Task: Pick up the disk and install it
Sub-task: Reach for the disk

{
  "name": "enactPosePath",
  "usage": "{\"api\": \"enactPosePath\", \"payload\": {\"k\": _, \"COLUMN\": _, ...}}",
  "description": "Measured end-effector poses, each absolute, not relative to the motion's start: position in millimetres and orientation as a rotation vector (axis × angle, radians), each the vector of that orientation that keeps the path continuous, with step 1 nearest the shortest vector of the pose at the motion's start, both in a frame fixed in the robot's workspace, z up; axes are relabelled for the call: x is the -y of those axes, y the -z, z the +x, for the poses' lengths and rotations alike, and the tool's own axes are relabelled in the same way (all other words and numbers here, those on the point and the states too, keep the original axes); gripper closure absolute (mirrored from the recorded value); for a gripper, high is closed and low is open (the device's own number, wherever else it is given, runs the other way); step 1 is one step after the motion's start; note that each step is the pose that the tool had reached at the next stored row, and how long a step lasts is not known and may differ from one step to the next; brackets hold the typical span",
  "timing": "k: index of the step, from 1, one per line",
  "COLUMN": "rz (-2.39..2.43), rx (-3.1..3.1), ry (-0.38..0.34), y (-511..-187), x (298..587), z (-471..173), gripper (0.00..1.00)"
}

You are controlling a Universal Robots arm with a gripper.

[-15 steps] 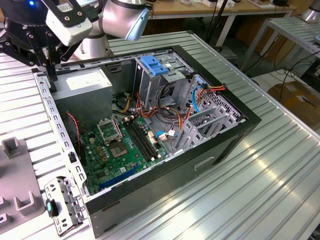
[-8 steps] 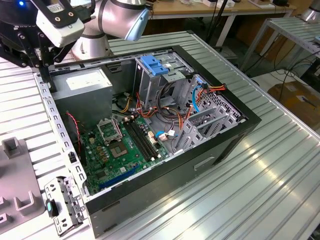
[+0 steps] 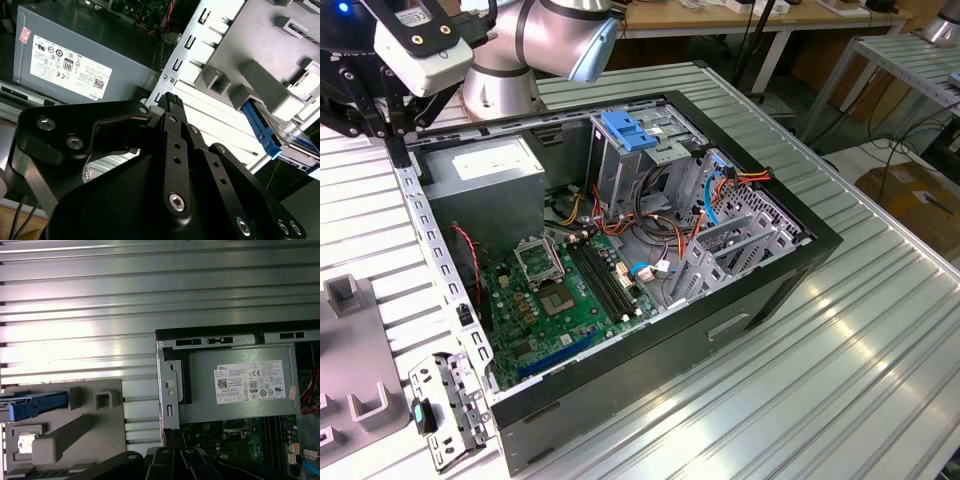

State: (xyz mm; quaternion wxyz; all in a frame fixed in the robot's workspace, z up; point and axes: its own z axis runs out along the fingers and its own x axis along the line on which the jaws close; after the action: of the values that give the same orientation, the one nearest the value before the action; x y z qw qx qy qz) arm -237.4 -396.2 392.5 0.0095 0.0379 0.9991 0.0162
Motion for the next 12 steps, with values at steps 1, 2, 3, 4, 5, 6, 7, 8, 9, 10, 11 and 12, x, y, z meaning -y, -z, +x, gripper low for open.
{"api": "enactPosePath", "payload": {"k": 1, "rz": 0.118, "rx": -3.12, "ry": -0.051, "y": -392, "x": 396, "z": -239, "gripper": 0.89}}
{"api": "enactPosePath", "payload": {"k": 2, "rz": 0.118, "rx": -3.12, "ry": -0.051, "y": -392, "x": 396, "z": -242, "gripper": 0.89}}
{"api": "enactPosePath", "payload": {"k": 3, "rz": 0.118, "rx": -3.121, "ry": -0.05, "y": -392, "x": 396, "z": -244, "gripper": 0.89}}
{"api": "enactPosePath", "payload": {"k": 4, "rz": 0.118, "rx": -3.121, "ry": -0.051, "y": -392, "x": 396, "z": -246, "gripper": 0.89}}
{"api": "enactPosePath", "payload": {"k": 5, "rz": 0.118, "rx": -3.121, "ry": -0.05, "y": -392, "x": 396, "z": -247, "gripper": 0.89}}
{"api": "enactPosePath", "payload": {"k": 6, "rz": 0.118, "rx": -3.121, "ry": -0.051, "y": -392, "x": 396, "z": -249, "gripper": 0.89}}
{"api": "enactPosePath", "payload": {"k": 7, "rz": 0.118, "rx": -3.122, "ry": -0.05, "y": -392, "x": 396, "z": -251, "gripper": 0.89}}
{"api": "enactPosePath", "payload": {"k": 8, "rz": 0.118, "rx": -3.122, "ry": -0.05, "y": -392, "x": 396, "z": -253, "gripper": 0.89}}
{"api": "enactPosePath", "payload": {"k": 9, "rz": 0.118, "rx": -3.122, "ry": -0.05, "y": -392, "x": 396, "z": -255, "gripper": 0.89}}
{"api": "enactPosePath", "payload": {"k": 10, "rz": 0.118, "rx": -3.122, "ry": -0.051, "y": -392, "x": 396, "z": -258, "gripper": 0.89}}
{"api": "enactPosePath", "payload": {"k": 11, "rz": 0.118, "rx": -3.122, "ry": -0.05, "y": -392, "x": 396, "z": -259, "gripper": 0.89}}
{"api": "enactPosePath", "payload": {"k": 12, "rz": 0.118, "rx": -3.123, "ry": -0.05, "y": -392, "x": 396, "z": -261, "gripper": 0.89}}
